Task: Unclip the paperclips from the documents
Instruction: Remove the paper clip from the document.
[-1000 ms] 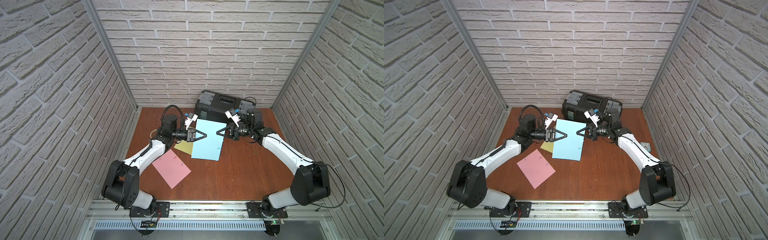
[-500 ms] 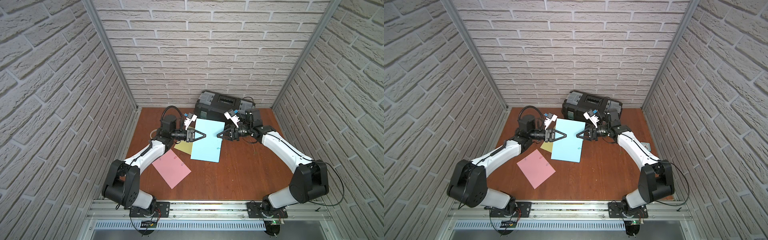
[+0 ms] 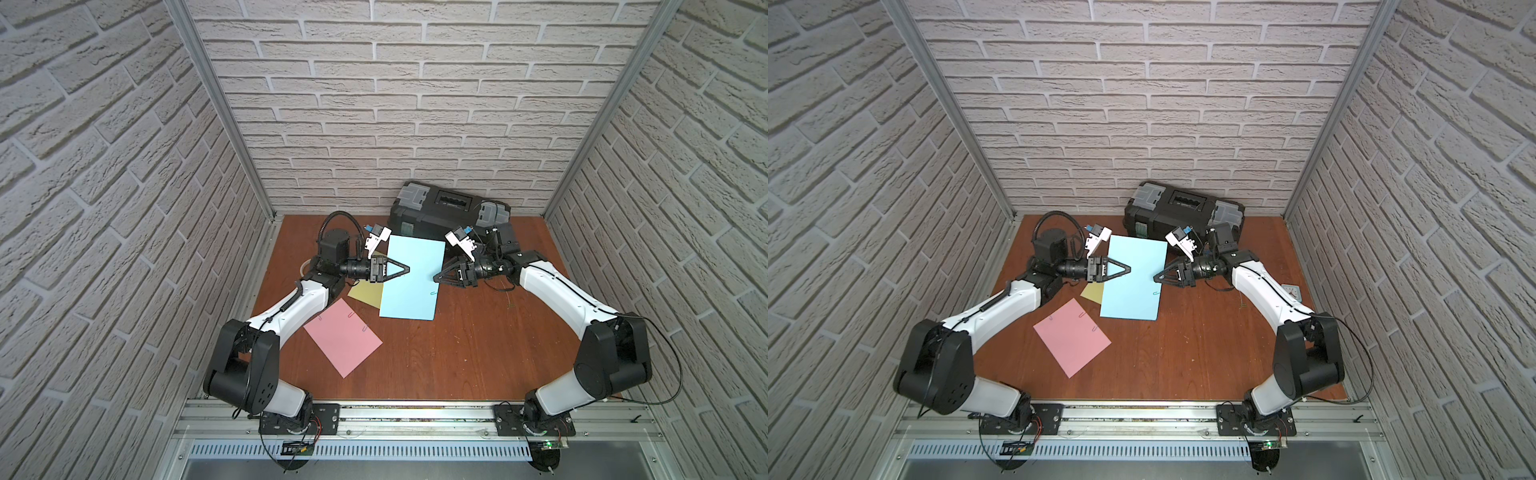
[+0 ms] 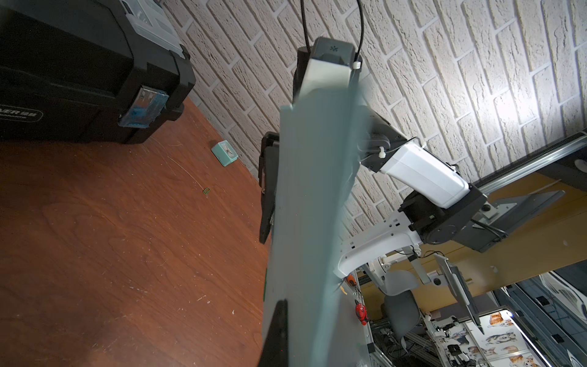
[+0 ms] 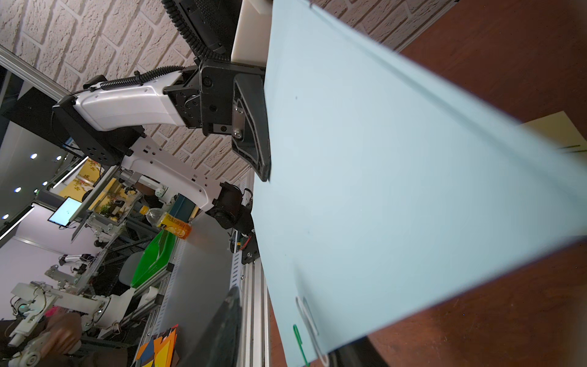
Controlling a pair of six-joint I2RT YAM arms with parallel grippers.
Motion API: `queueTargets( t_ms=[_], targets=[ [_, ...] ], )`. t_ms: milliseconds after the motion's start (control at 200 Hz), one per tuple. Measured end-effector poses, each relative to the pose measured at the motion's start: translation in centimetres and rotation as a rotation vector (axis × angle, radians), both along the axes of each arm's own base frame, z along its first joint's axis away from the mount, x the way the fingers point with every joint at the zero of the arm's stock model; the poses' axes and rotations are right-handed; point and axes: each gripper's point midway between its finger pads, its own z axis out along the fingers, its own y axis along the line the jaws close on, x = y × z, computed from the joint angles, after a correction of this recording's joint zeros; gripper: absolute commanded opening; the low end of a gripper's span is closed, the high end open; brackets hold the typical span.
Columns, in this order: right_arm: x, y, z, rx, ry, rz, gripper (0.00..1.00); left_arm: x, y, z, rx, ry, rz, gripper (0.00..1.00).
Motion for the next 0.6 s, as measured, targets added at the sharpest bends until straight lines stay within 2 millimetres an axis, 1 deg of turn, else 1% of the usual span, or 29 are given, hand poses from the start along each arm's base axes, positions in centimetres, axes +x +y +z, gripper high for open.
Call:
queueTargets(
  t_ms=[80, 235, 345, 445, 600],
  targets=[
    [0.0, 0.0, 0.04, 0.0, -0.006, 0.002, 0.25, 0.04, 0.08, -0.04, 0.0, 0.001, 0.002, 0.0],
    [0.03, 0.0, 0.14, 0.001, -0.006, 0.001, 0.17, 0.16, 0.27, -0.02, -0.001, 0.0, 0.005, 0.0],
    [0.04, -0.02, 0.14, 0.001, -0.006, 0.001, 0.09, 0.19, 0.3, -0.02, -0.001, 0.0, 0.006, 0.0],
    [0.04, -0.02, 0.13, 0.001, -0.003, 0.0, 0.06, 0.2, 0.31, -0.03, 0.0, -0.001, 0.006, 0.0],
    [0.04, -0.02, 0.13, 0.0, -0.002, -0.001, 0.06, 0.18, 0.33, -0.11, 0.003, -0.012, 0.006, 0.0]
  ],
)
